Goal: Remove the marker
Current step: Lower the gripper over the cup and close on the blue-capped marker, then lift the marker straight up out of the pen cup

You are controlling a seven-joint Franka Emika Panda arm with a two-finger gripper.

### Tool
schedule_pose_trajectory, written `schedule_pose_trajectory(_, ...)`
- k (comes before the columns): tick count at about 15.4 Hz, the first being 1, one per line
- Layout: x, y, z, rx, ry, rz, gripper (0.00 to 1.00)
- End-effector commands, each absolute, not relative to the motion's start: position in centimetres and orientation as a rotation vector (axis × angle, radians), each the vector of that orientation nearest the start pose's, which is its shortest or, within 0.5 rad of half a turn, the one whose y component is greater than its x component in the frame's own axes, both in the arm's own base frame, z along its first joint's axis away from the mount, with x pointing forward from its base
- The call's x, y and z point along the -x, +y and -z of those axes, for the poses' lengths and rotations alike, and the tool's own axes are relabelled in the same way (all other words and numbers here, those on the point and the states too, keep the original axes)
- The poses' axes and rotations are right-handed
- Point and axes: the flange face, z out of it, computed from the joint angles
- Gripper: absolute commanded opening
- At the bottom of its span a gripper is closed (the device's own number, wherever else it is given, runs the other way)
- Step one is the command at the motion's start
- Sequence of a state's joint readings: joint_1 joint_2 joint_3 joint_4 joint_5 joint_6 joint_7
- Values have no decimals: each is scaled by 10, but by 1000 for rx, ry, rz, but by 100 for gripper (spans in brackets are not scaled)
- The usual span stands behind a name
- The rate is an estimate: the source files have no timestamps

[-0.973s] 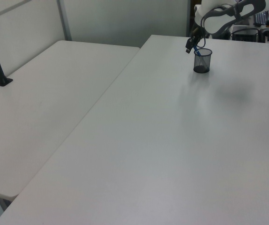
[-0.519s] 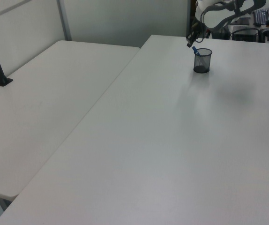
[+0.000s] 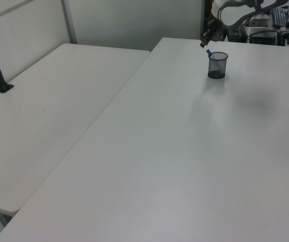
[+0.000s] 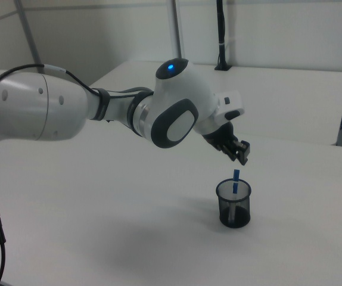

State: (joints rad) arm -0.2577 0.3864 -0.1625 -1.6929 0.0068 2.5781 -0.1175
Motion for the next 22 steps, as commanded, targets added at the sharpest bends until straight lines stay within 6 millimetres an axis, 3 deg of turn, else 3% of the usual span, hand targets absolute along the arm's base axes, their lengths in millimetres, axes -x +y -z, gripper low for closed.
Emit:
schedule_pose_trajectory(1,-635,-270,-415,3262,336,721,95)
schedule_pose_trajectory(5,-631,-268,-403,3294,293,677,95)
schedule_pose_trajectory(6,-630,-269,-400,3302,285,667,87)
schedule_pose_trajectory(7,-629,-269,-399,3303,283,664,71)
schedule_pose_trajectory(8,-629,-267,-398,3303,281,657,61)
schedule_pose_trajectory(10,-624,-265,-386,3306,273,621,50)
schedule_pose_trajectory(13,-624,-265,-389,3305,284,632,8)
schedule_pose_trajectory(14,-624,-265,-391,3303,289,635,0)
schedule_pose_trajectory(16,-624,-266,-396,3299,298,646,0)
schedule_pose_trajectory(22,-612,-265,-456,3270,341,744,0)
